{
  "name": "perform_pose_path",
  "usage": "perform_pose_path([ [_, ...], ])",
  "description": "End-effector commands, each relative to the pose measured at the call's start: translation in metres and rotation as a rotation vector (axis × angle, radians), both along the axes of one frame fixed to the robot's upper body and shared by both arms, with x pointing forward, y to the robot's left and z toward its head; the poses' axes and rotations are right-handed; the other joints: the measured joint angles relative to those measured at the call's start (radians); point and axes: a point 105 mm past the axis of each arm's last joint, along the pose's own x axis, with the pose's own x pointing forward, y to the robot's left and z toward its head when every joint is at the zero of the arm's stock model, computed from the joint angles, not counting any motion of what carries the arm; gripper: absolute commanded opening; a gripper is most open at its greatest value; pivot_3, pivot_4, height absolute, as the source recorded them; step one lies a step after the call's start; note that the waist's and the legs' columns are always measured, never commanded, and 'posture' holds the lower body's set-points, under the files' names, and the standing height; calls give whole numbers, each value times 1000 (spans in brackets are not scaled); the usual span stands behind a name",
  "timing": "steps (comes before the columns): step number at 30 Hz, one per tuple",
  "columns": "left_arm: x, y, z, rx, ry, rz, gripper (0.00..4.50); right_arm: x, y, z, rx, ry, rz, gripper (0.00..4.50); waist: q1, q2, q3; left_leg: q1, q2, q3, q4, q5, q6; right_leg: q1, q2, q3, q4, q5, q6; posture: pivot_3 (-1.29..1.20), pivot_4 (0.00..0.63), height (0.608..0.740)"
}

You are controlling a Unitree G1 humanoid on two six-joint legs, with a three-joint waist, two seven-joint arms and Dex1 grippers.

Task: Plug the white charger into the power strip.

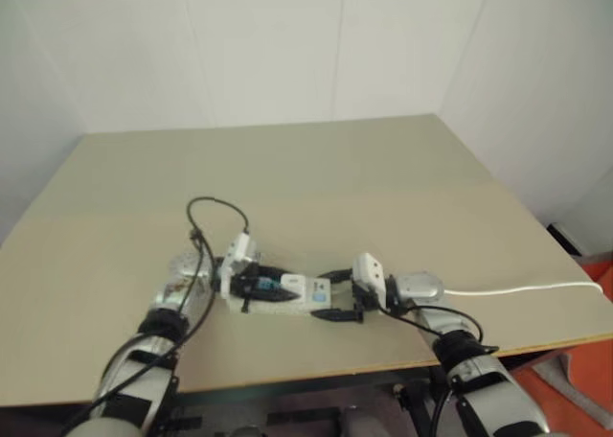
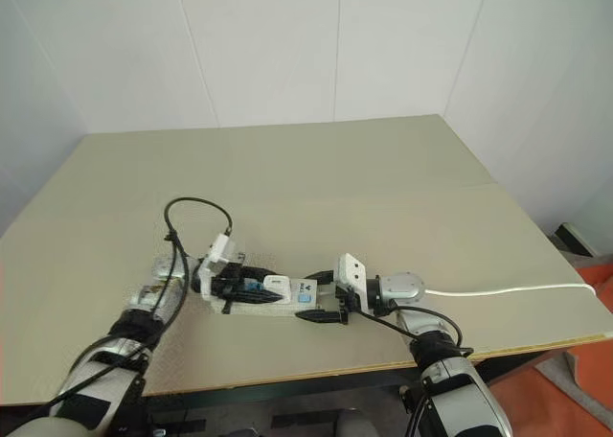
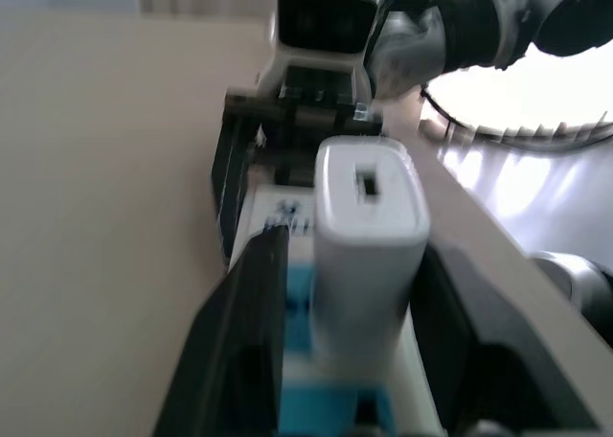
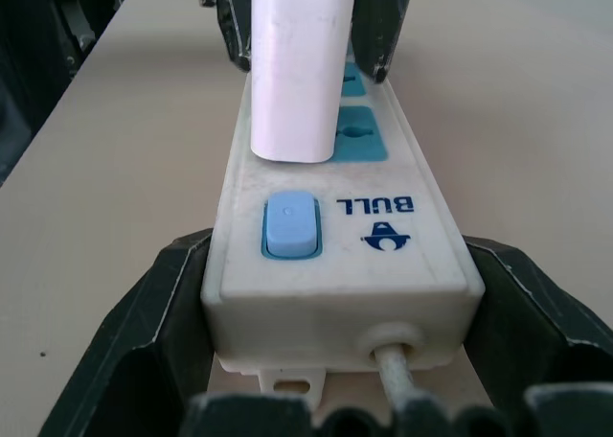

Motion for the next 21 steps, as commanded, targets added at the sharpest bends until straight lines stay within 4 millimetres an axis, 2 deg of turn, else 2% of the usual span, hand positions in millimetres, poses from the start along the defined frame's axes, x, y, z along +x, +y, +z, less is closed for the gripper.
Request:
perform_pose_path([
  [1, -12, 10, -30, 27, 122, 41, 3164, -7, -3, -7, -49, -6, 42, 3413, 4, 2, -1, 0, 0, 0, 0, 0, 0, 0, 0, 0, 0, 0, 0, 0, 150, 740],
  [5, -14, 13, -21, 5, 107, 22, 4415, -6, -3, -8, -50, -6, 43, 3413, 10, 2, -1, 0, 0, 1, 0, 0, 0, 0, 0, 0, -1, 0, 0, 0, 150, 740],
  [13, -14, 29, 10, 1, 61, 0, 4469, -6, -4, -7, -51, -8, 46, 3413, 9, 0, 1, -5, 0, 0, 0, 0, 0, -4, 0, -1, -1, 0, -1, 0, 150, 740],
  [21, -4, 71, 72, -49, -96, 107, 4469, -6, -7, -3, -43, -16, 57, 3413, 13, -6, 8, -11, 1, -1, 0, 0, 0, -10, 0, -3, -1, 4, -8, 0, 150, 740],
])
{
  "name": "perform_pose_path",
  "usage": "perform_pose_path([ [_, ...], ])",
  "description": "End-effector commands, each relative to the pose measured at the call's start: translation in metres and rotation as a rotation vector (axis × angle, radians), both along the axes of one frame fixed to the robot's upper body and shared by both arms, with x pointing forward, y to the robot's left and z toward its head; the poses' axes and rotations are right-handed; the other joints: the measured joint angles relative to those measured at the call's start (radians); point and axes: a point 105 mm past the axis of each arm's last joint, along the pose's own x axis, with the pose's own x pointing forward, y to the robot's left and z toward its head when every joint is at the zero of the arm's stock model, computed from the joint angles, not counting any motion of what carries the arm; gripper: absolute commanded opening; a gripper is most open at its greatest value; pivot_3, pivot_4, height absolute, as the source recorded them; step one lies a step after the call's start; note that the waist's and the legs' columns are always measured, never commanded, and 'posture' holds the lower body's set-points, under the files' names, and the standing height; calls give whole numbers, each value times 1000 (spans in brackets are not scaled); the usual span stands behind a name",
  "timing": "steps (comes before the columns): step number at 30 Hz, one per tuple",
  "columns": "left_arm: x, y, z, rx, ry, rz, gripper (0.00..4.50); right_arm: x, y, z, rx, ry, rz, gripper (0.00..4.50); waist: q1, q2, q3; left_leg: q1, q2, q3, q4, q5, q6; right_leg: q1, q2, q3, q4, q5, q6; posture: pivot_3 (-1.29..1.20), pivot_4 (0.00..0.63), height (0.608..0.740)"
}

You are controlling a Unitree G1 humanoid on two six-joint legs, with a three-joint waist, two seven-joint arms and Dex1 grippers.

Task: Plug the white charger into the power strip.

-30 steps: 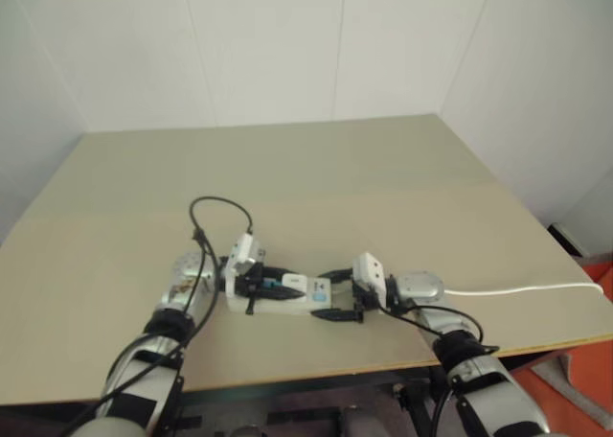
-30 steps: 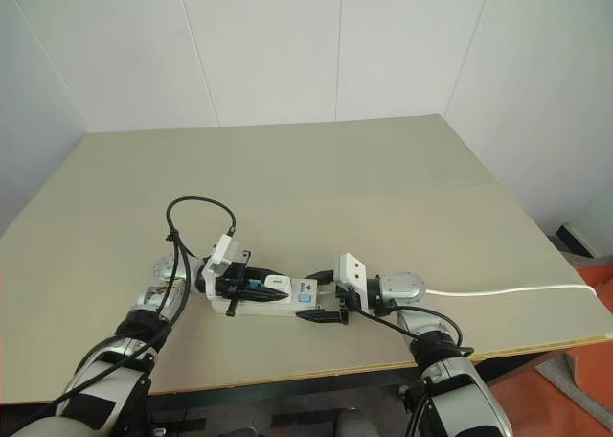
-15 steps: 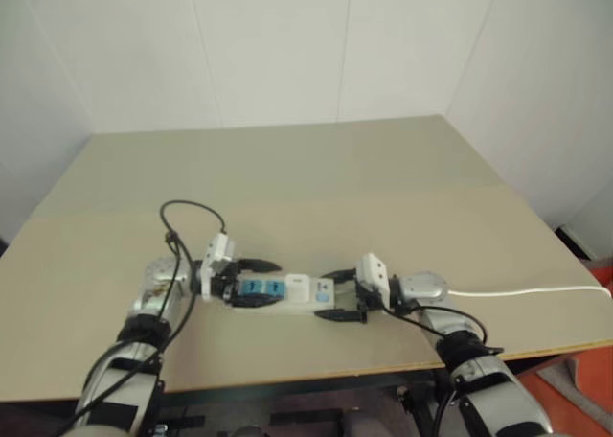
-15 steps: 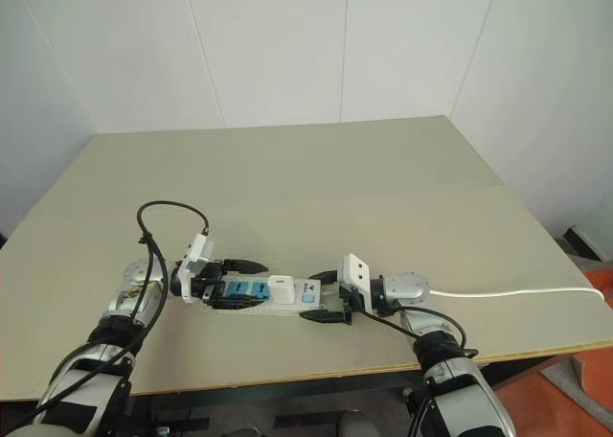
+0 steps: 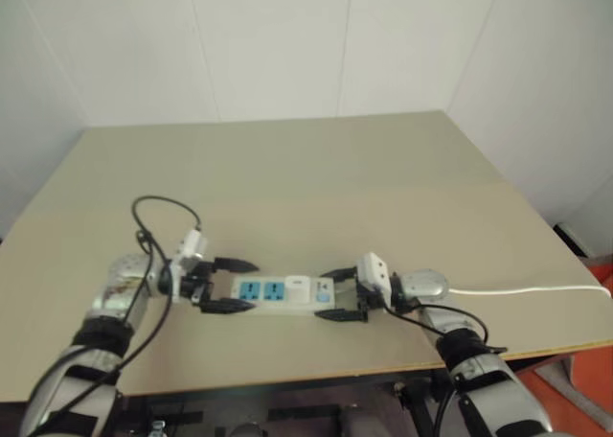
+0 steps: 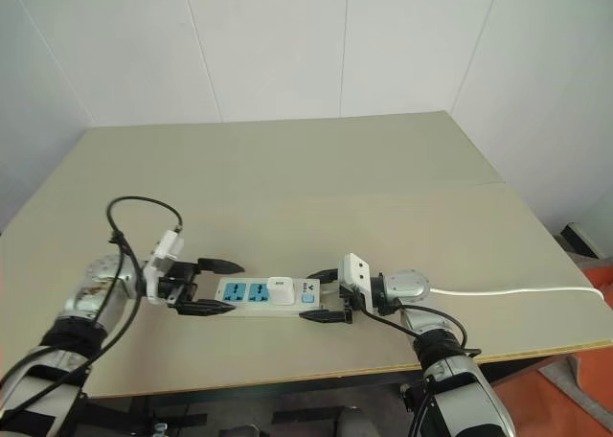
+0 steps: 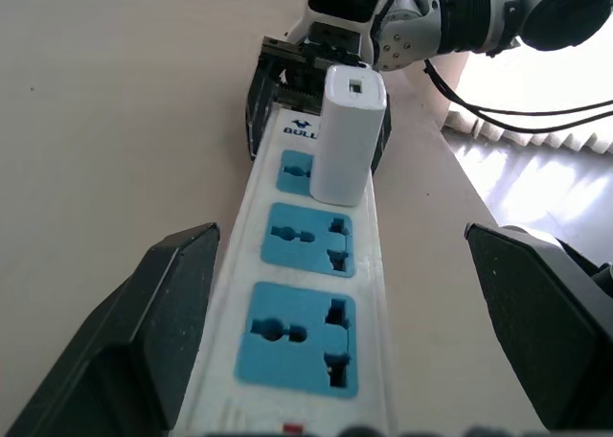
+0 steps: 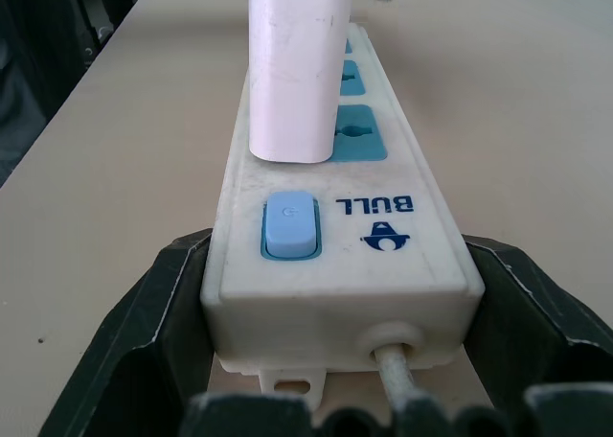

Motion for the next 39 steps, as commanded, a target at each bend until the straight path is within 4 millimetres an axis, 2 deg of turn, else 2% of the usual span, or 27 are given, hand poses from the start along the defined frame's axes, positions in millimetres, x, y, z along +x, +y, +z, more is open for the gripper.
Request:
perform_pose_path([
  [1, 7, 17, 35, -51, -98, 56, 4469, -4, -3, -8, -41, 11, 19, 3413, 3, -1, 1, 0, 0, 0, 0, 0, 0, 0, 0, 0, 0, 0, 0, 0, 150, 740],
  [4, 11, 37, 51, -78, -124, 135, 4500, 0, -6, -3, -51, 10, 19, 4459, 7, -2, 2, -2, 0, 0, 0, 0, 0, -2, 0, 0, 0, 0, 0, 0, 150, 740],
  [8, 11, 50, 56, -79, -156, 185, 4500, 2, -13, 10, -37, -11, 33, 4459, 17, -1, 3, -6, 0, 1, 0, 0, 0, -7, 0, 0, 1, 0, -1, 0, 150, 740],
  [12, 8, 53, 57, -98, -162, 198, 4500, 0, -27, 23, -49, -52, 43, 4459, 28, -1, 7, -9, 0, 0, 2, 0, 0, -10, 0, -1, 2, 1, -1, 0, 150, 740],
  [19, -2, 64, 53, -120, -162, 248, 4500, -1, -72, 80, -89, -193, -3, 4459, 40, -1, 12, -13, 0, 1, 3, 0, 0, -13, -1, -1, 1, 1, -1, 0, 150, 740],
  [22, -8, 70, 50, -92, -163, 266, 4500, -8, -93, 95, -152, -203, -6, 4459, 42, 0, 12, -13, 0, 1, 2, 0, 0, -13, -1, -2, 1, 1, -1, 0, 150, 740],
  [29, -20, 86, 45, -59, -162, 319, 4500, -20, -138, 104, -268, -183, -68, 4459, 42, 0, 13, -14, 0, 1, 2, 0, 0, -13, -1, -2, 0, 1, -1, 0, 150, 740],
  [39, -21, 80, 44, -54, -168, 330, 4500, -30, -155, 106, -280, -183, -126, 4459, 43, -1, 13, -14, 0, 2, 3, 0, 0, -12, -1, -2, -1, 1, -2, 0, 150, 740],
])
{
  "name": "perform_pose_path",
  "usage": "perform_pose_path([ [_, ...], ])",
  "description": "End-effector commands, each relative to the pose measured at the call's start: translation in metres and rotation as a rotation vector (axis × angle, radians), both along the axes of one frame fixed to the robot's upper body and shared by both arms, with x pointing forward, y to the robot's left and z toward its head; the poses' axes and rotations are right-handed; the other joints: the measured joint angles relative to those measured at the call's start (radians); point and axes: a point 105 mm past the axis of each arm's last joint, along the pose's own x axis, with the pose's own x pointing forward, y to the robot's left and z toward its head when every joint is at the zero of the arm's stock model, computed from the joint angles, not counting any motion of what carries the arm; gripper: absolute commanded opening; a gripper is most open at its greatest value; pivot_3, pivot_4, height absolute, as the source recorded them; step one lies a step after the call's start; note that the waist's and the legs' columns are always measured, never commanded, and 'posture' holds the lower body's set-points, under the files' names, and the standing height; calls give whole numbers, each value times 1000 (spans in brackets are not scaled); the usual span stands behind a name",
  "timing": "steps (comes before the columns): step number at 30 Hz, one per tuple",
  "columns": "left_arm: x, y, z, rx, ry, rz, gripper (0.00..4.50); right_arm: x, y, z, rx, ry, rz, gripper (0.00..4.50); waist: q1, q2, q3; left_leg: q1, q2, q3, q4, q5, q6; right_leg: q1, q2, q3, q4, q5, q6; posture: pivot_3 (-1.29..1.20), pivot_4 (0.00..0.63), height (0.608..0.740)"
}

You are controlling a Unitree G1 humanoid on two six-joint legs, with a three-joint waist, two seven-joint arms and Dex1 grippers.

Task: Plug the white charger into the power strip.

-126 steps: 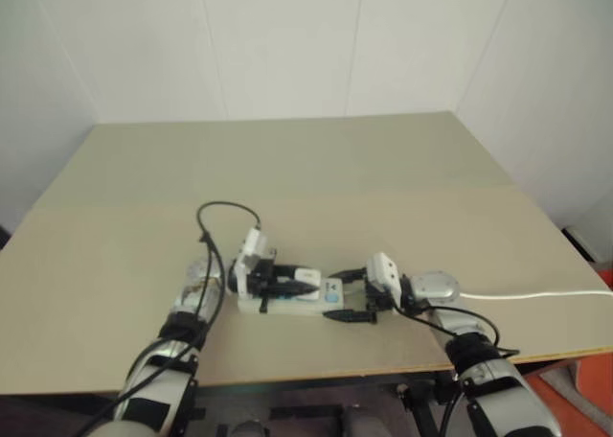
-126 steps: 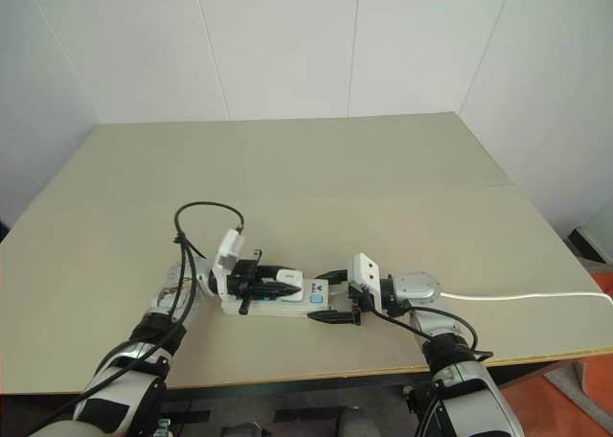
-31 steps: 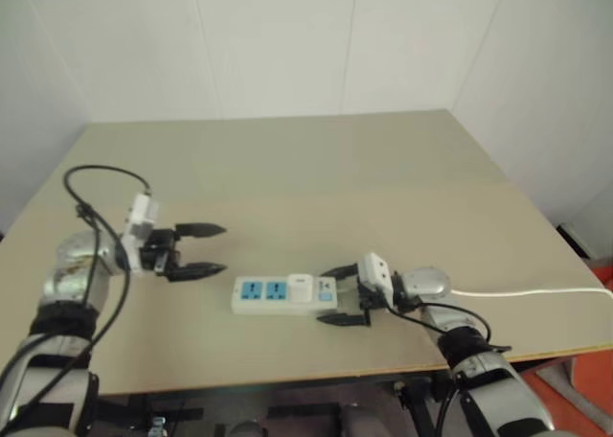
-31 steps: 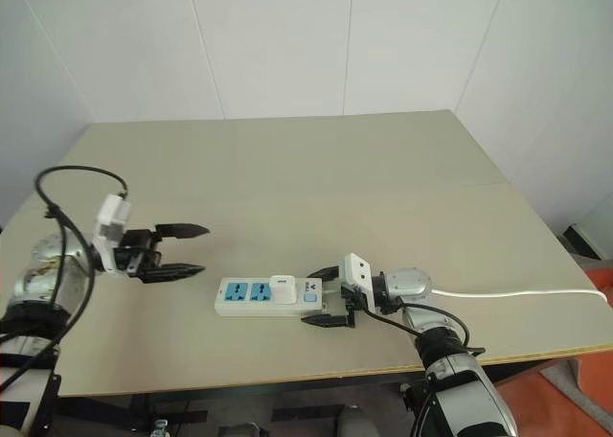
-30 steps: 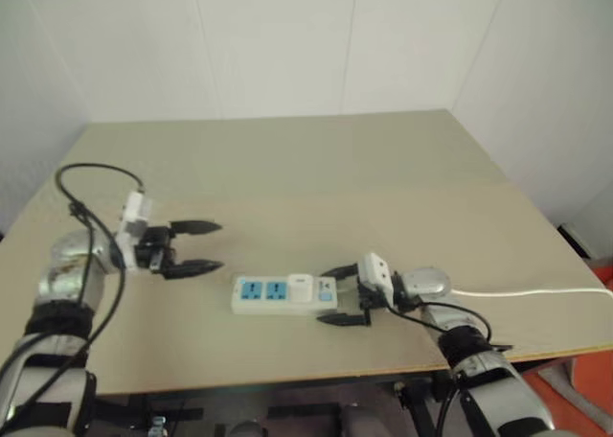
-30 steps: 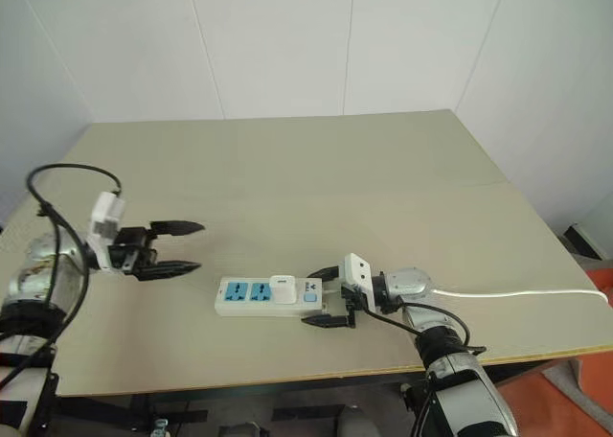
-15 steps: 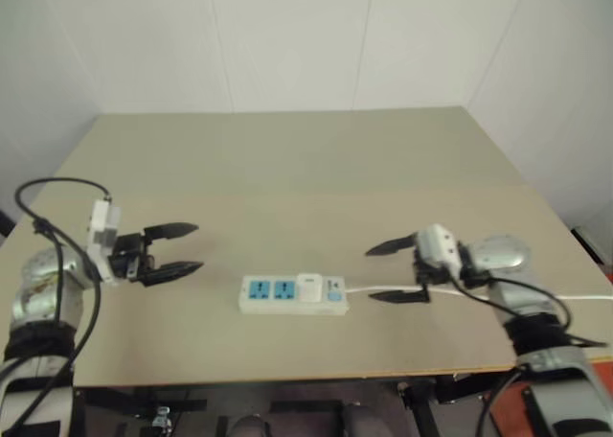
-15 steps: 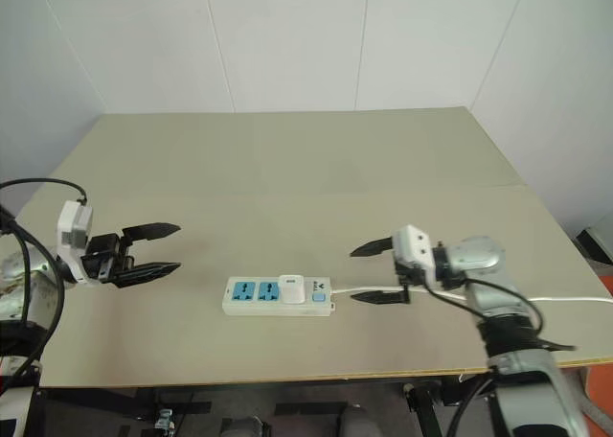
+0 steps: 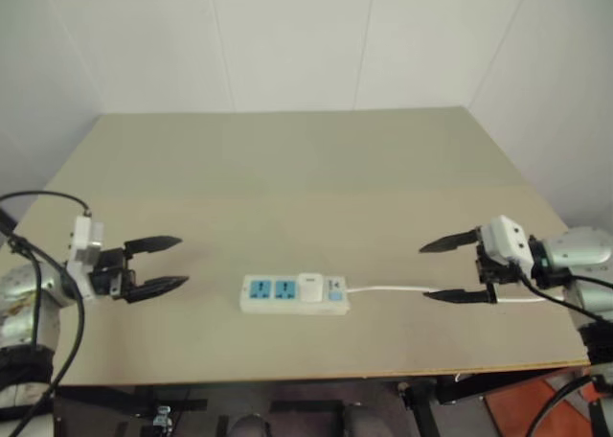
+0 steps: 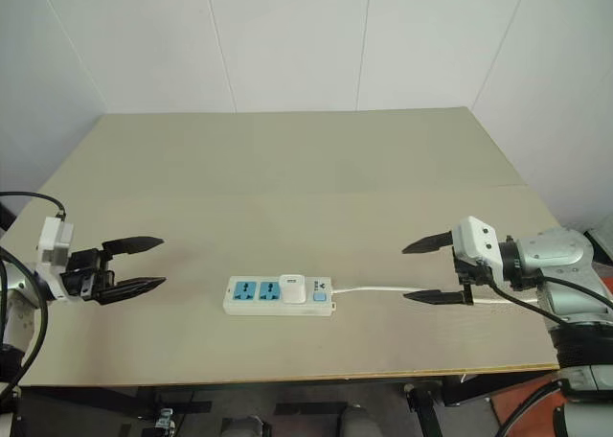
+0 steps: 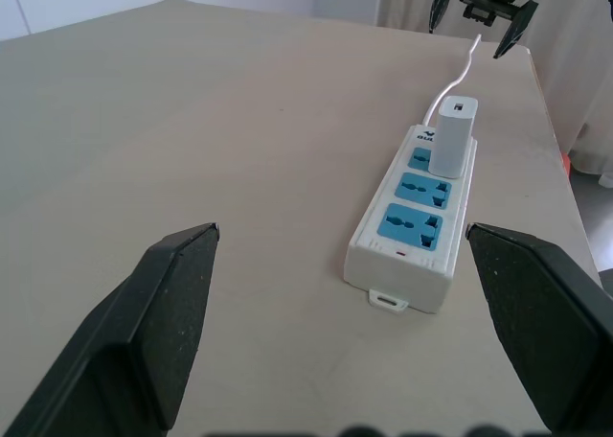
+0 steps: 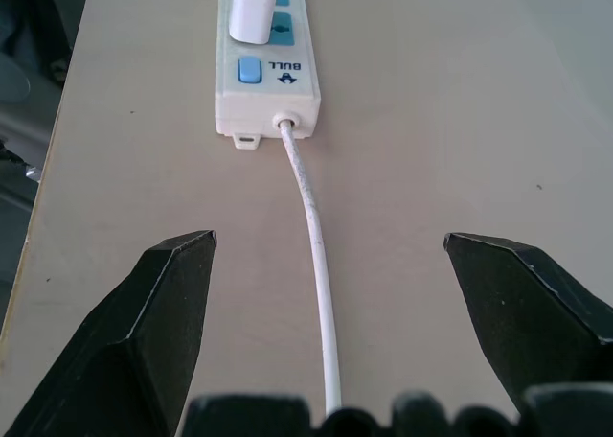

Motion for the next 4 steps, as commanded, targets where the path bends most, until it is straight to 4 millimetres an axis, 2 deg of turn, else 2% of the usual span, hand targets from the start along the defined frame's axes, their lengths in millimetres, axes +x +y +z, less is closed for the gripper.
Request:
perform_pose_path([
  [1, 0, -3, 10, 3, -37, -9, 4500, -8, -4, 16, -2, -47, 24, 4459, 0, 0, 0, 0, 0, 0, 0, 0, 0, 0, 0, 0, 0, 0, 0, 0, 150, 740],
  [4, 0, -6, 11, 1, -31, -27, 4500, -11, -7, 16, -4, -52, 11, 4459, 0, 0, 0, 0, 0, 0, 0, 0, 0, 0, 0, 0, -1, 0, 0, 0, 150, 740],
])
